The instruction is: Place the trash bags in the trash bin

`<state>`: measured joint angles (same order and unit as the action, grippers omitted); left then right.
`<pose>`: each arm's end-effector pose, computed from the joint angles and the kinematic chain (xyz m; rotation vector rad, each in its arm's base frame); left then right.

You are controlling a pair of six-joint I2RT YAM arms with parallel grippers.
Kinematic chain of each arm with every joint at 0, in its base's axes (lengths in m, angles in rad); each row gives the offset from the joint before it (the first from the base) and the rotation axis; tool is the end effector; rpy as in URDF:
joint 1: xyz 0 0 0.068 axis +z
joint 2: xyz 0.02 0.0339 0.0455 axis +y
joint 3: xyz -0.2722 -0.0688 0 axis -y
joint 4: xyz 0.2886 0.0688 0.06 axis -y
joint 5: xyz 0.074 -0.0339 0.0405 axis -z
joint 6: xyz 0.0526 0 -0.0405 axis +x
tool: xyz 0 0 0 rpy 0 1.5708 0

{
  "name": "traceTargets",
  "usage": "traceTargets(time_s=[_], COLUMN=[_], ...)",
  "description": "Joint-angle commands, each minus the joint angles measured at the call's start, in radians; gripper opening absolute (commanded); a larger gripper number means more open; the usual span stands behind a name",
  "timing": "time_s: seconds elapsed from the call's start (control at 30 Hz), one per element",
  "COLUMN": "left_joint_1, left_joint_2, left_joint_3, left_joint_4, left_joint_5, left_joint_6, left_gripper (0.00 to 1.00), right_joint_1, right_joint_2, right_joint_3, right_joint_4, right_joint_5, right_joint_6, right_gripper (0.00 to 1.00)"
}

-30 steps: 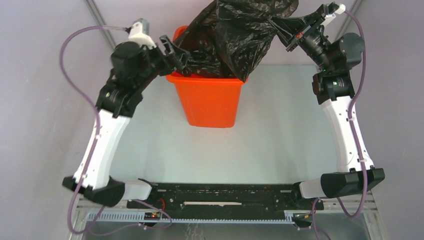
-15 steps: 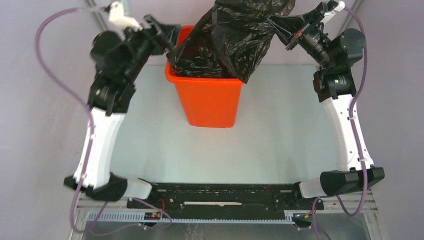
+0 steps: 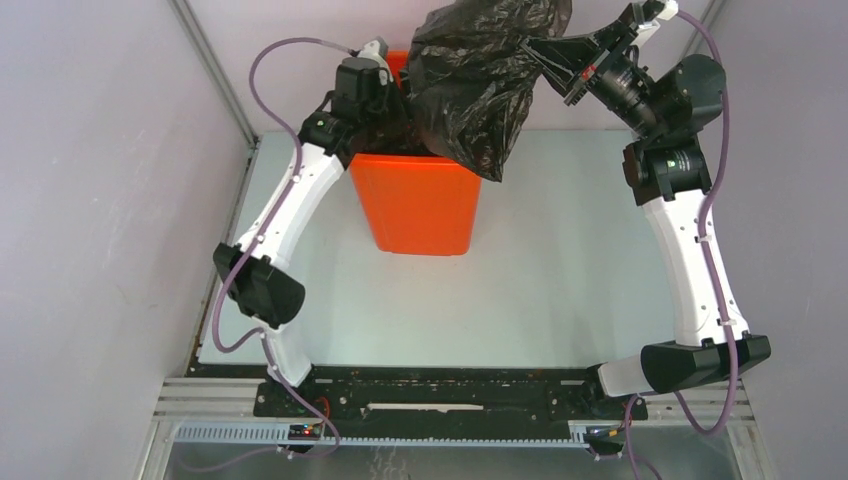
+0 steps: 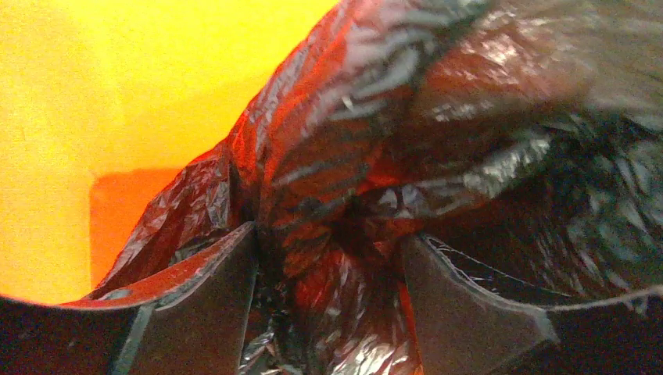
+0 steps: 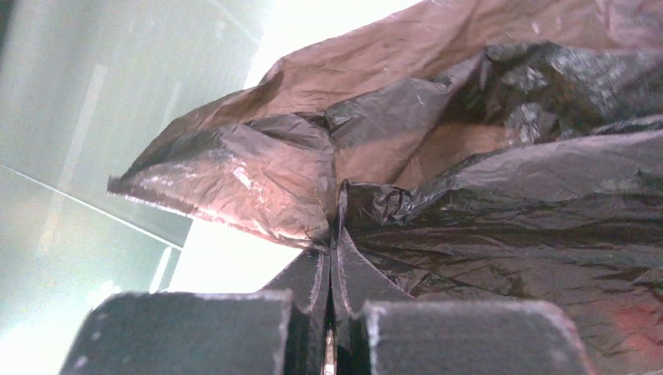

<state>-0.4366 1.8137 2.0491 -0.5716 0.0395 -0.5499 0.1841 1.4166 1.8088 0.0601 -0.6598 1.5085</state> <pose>0.4265 -0.2013 0.4616 -0.0840 1.9683 -0.6964 0.3145 0.0914 0.5987 0.2326 1.4267 1.8050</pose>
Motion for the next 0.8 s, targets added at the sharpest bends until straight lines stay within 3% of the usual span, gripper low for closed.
traceTargets(time_s=[0.0, 0.23, 0.4, 0.53, 0.77], left_joint_1=[-0.01, 0.007, 0.056, 0.168, 0.232], left_joint_2=[-0.038, -0.261, -0.42, -0.549, -0.52], left_joint_3=[0.102, 0.018, -0.129, -0.273, -0.341], left_joint_4=[-0.082, -0.081, -0.093, -0.103, -0.131], left_joint_5=[0.061, 0.074, 0.047, -0.024, 0.005], left_joint_6=[-0.022, 0.029, 0.03, 0.008, 0.007], left_gripper=[0.73, 0.86, 0.83, 0.84, 0.88], right_joint_1=[-0.002, -0.03, -0.021, -0.018, -0.007], right_joint_2=[-0.013, 0.013, 0.036, 0.047, 0.01], right_joint_3=[0.042, 0.031, 0.03, 0.024, -0.033], right_joint_4=[0.011, 0.041, 0.047, 0.045, 0.044], right_joint_5=[-0.024, -0.037, -0.066, -0.09, -0.108], right_joint_6=[-0.024, 0.002, 0.006, 0.008, 0.01], right_gripper=[0.0, 0.0, 0.0, 0.0, 0.0])
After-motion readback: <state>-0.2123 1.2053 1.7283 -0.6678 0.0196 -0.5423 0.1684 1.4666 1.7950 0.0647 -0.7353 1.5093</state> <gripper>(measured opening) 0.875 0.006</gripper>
